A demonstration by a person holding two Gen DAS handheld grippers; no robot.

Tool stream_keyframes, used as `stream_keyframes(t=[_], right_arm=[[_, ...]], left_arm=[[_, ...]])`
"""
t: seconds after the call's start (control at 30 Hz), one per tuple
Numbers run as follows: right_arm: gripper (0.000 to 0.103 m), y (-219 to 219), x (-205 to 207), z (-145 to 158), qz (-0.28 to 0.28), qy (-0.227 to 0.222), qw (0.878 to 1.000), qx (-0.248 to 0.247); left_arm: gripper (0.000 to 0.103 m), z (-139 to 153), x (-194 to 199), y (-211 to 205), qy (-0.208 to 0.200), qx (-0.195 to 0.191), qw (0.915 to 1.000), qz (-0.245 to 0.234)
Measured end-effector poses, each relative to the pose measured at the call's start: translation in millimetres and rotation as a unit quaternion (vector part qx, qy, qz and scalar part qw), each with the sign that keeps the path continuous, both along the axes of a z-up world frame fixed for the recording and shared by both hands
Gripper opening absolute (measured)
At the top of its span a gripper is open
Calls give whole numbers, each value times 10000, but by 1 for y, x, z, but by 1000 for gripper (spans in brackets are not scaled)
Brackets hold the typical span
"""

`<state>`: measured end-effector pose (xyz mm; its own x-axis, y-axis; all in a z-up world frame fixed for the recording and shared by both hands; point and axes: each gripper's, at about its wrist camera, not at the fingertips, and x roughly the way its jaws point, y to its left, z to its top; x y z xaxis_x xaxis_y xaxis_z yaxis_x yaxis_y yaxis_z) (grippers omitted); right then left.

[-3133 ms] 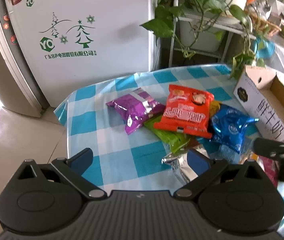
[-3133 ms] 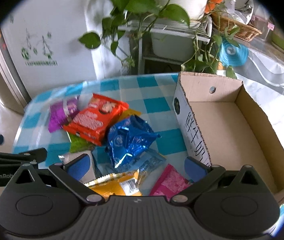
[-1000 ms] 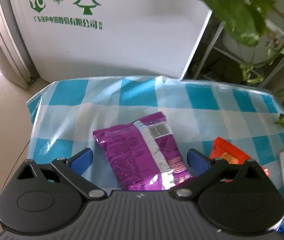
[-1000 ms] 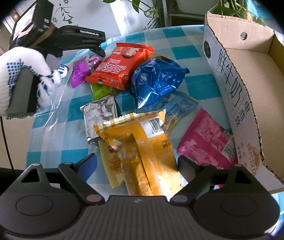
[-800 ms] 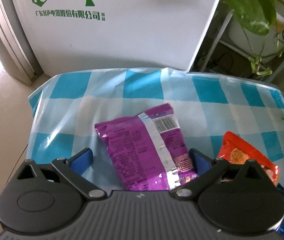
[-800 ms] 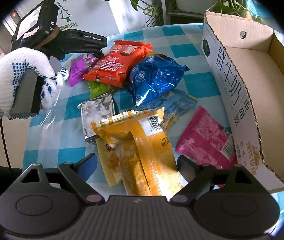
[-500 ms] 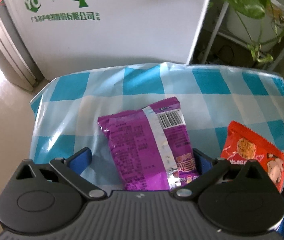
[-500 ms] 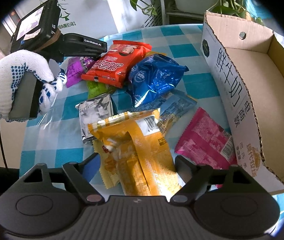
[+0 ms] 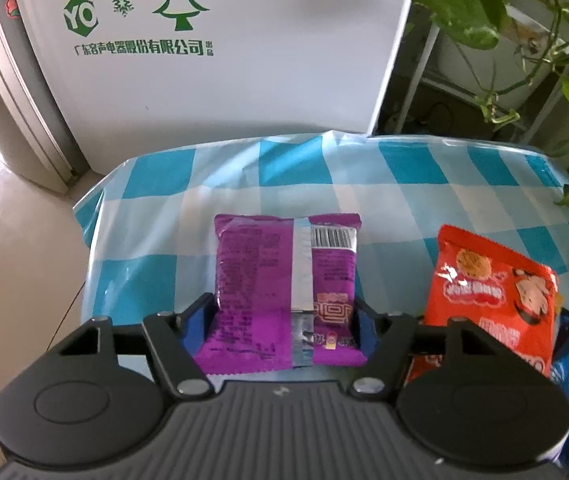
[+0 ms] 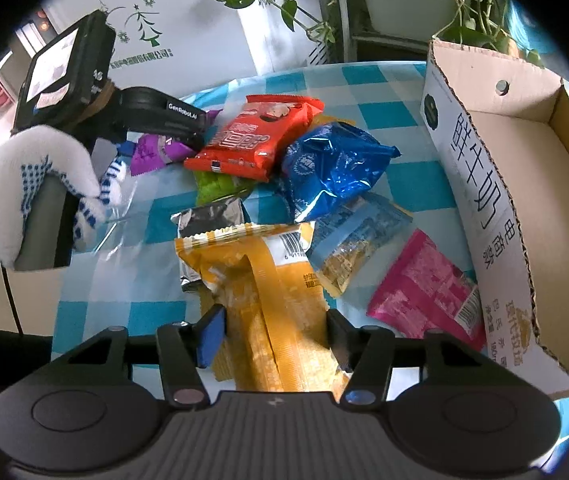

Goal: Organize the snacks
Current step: 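Close both grippers and lift the purple bag and the long yellow bag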

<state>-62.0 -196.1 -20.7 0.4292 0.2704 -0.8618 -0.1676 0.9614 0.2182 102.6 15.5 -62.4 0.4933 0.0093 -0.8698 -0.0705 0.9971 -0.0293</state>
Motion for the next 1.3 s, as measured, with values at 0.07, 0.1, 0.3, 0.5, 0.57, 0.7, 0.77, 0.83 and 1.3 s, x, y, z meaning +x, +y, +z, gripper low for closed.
stream_keyframes(t=[0.07, 0.1, 0.3, 0.5, 0.57, 0.7, 0.77, 0.83, 1.3], right_arm=[[60, 1, -1, 1, 31, -25, 10000, -23], [60, 1, -1, 1, 35, -30, 10000, -11], [58, 2, 1, 5, 99, -105, 9997, 181], [58, 4, 1, 10, 144, -206, 9993, 266], [57, 4, 1, 11, 137, -232, 9992, 294], [57, 4, 3, 13, 132, -280, 9990, 317], [57, 3, 3, 15, 125, -307, 9989, 342], [57, 3, 3, 16, 113, -349, 9987, 355], [57, -2, 2, 19, -33, -394, 9982, 441]], left_arm=[[67, 3, -3, 1, -11, -20, 10000, -9], [67, 4, -5, 2, -20, -47, 10000, 1], [66, 14, -23, 3, -147, -35, 9999, -70], [66, 26, -45, 7, -280, -200, 9994, -54], [66, 30, -52, 9, -335, -258, 9991, -63], [63, 36, -67, 12, -432, -329, 9985, -46], [60, 39, -77, 14, -491, -390, 9980, -63], [60, 42, -85, 14, -545, -446, 9975, -104], [84, 28, -89, 17, -412, -381, 9984, 9]])
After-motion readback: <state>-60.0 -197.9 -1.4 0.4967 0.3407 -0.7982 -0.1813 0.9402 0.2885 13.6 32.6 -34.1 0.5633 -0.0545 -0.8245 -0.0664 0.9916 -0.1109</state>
